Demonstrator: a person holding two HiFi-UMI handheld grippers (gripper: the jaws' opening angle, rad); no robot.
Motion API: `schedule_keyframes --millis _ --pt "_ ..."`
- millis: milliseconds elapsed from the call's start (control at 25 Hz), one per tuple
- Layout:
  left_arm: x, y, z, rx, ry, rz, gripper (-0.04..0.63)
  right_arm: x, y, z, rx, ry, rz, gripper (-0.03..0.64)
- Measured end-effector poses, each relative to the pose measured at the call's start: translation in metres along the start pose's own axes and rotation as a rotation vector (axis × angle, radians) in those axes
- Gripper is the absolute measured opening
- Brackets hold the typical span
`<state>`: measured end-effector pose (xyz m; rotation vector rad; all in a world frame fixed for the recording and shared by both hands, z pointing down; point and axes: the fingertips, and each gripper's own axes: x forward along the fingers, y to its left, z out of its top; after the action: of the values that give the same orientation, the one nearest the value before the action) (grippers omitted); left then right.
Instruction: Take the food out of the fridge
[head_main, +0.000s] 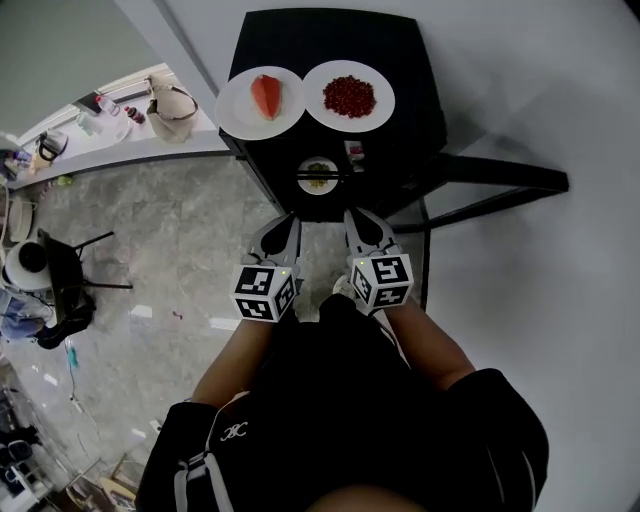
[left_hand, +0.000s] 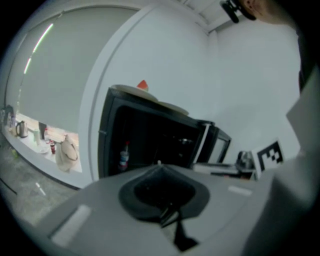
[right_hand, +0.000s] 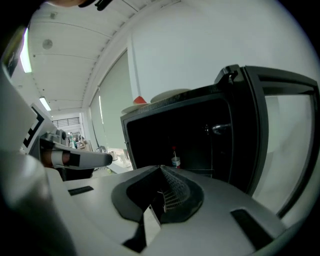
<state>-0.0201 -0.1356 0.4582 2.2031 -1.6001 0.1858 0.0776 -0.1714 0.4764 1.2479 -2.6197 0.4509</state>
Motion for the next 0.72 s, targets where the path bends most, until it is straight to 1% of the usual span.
schedule_keyframes --millis 80,200,320,400,520,640,720 --pt "-0.007 0.004 -0.011 -0.027 0.007 0.043 -0.002 0.006 -0.001 -0.016 -0.046 0.044 0.019 -0.002" --pt "-0.022 0.014 -0.025 -0.063 0.008 0.107 -0.002 0.015 0.004 -0.040 -0.148 0.105 0.043 -0.002" --pt "-0.037 0.027 -0.037 -0.096 0.007 0.150 -0.002 0.020 0.013 -0.059 -0.241 0.149 0.067 -0.002" --pt "-0.046 0.033 -0.047 -0.118 0.008 0.158 -0.002 0.023 0.020 -0.073 -0.307 0.180 0.081 -0.002" --pt "-0.059 0.040 -0.067 -0.128 0.005 0.151 -0.002 0.030 0.030 -0.103 -0.420 0.235 0.101 0.000" --pt "-0.081 0.048 -0.089 -0.141 -0.004 0.132 -0.002 0.032 0.045 -0.131 -0.563 0.296 0.112 0.000" --pt "-0.094 0.057 -0.107 -0.157 0.000 0.119 -0.002 0.036 0.055 -0.144 -0.654 0.310 0.110 0.000"
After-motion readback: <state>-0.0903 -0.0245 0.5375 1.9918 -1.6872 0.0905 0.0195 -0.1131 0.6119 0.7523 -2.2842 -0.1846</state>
